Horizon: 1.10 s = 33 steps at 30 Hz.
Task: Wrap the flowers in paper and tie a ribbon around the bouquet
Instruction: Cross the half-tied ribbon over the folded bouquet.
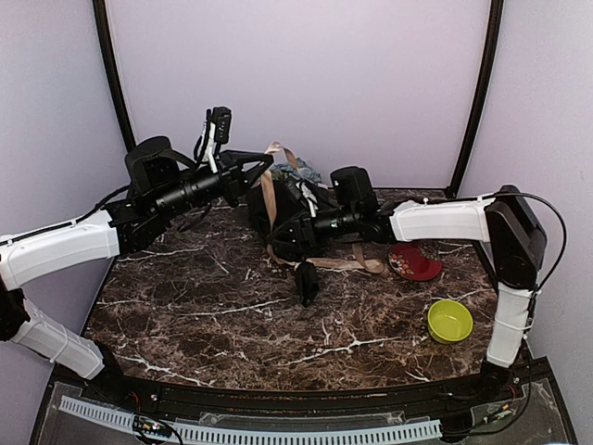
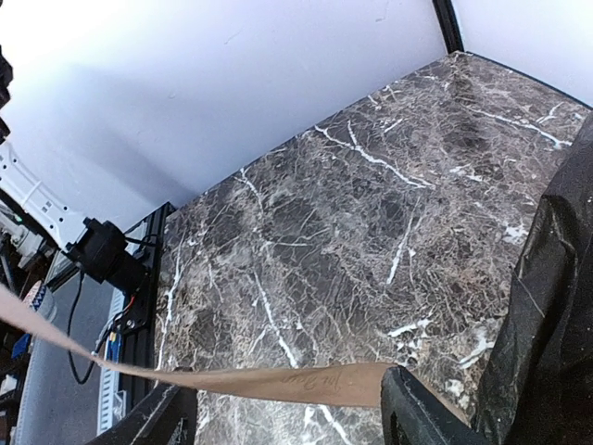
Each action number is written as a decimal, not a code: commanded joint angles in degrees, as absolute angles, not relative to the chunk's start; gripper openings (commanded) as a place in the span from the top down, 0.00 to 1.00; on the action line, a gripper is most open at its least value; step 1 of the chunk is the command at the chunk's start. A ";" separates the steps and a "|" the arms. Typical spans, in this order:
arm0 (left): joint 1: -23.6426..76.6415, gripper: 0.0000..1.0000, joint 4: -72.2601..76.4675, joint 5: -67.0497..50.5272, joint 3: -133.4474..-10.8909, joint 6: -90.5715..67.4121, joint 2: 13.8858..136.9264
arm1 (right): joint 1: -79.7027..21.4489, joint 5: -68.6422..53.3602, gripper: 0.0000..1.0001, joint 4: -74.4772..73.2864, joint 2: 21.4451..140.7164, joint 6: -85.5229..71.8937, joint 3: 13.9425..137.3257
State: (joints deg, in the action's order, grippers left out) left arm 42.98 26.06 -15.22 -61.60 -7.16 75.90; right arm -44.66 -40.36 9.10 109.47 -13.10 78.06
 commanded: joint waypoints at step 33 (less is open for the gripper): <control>43.15 1.00 28.73 -16.98 -63.87 -9.83 77.11 | -44.79 -35.84 0.44 5.14 119.38 -8.41 89.56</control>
State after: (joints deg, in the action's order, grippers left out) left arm 42.98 26.11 -15.59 -62.78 -8.91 77.32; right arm -44.93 -32.23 7.29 118.10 -10.81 87.85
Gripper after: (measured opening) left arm 0.006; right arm 0.640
